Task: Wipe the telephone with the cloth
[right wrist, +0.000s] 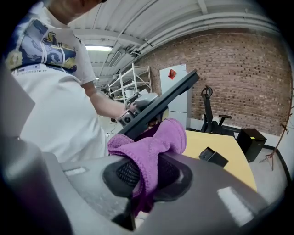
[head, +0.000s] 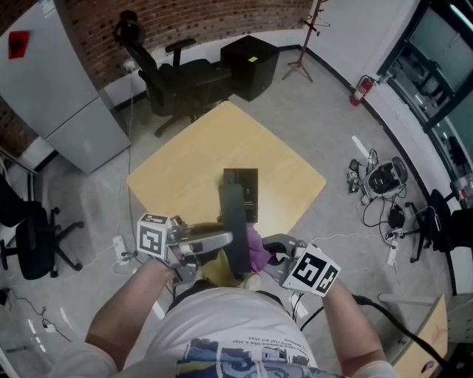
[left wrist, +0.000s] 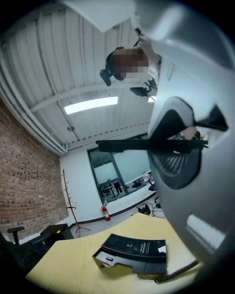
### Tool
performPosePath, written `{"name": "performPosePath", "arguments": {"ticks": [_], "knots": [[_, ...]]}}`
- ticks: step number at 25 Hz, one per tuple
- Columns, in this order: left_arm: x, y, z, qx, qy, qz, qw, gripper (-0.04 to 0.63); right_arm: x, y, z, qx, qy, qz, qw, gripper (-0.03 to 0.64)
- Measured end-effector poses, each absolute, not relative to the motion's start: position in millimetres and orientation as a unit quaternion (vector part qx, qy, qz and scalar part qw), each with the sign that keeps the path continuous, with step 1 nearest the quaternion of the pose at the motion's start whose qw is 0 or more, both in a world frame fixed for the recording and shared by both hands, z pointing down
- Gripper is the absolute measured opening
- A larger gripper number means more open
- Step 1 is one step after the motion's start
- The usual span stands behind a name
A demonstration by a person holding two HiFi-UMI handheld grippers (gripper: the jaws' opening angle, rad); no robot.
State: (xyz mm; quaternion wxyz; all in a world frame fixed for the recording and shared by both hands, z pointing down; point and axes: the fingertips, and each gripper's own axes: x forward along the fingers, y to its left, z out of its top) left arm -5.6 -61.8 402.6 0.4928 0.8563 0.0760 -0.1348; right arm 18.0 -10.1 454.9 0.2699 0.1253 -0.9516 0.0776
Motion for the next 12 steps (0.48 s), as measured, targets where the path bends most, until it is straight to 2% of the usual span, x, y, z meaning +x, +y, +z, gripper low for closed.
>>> {"name": "performPosePath", "arguments": {"ticks": [12], "knots": [[-8.9, -71.1, 408.9, 0.854, 0.066, -0.134, 0.498, 0.077, 38.5, 29.2, 461.8, 0.140, -0.938, 0.101, 0.301, 0.043]]}}
